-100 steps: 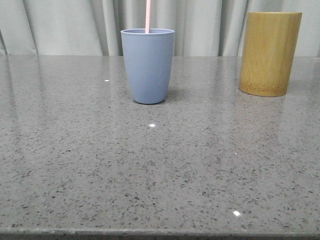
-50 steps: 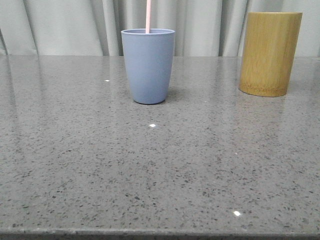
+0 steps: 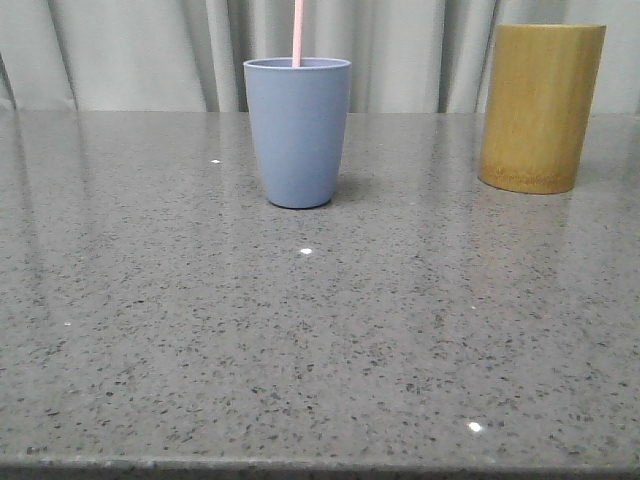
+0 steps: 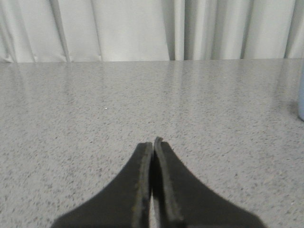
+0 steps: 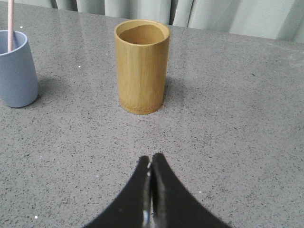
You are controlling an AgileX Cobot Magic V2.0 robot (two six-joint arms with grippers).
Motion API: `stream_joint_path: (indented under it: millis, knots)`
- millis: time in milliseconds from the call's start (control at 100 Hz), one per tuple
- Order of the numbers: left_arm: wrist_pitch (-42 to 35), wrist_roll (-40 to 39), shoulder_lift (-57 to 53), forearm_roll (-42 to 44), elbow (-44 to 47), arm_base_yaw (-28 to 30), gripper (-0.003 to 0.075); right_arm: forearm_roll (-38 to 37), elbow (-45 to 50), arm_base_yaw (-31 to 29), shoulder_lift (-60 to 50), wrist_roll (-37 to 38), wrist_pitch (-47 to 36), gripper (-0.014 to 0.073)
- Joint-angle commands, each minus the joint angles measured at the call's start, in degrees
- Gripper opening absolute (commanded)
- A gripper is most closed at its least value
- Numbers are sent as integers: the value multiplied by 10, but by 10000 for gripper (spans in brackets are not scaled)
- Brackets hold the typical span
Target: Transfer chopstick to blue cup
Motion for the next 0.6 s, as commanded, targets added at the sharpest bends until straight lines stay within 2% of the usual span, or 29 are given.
stream_joint_path:
  millis: [0, 180, 590]
  knots:
    - [-67, -4, -27, 1, 11, 10, -19, -5, -13, -3, 5, -1, -42, -68]
    - [-52, -4, -51, 5, 17, 31, -19, -5, -13, -3, 5, -1, -41, -68]
    - [-52, -4, -52, 11, 17, 31, -19, -5, -13, -3, 5, -1, -42, -68]
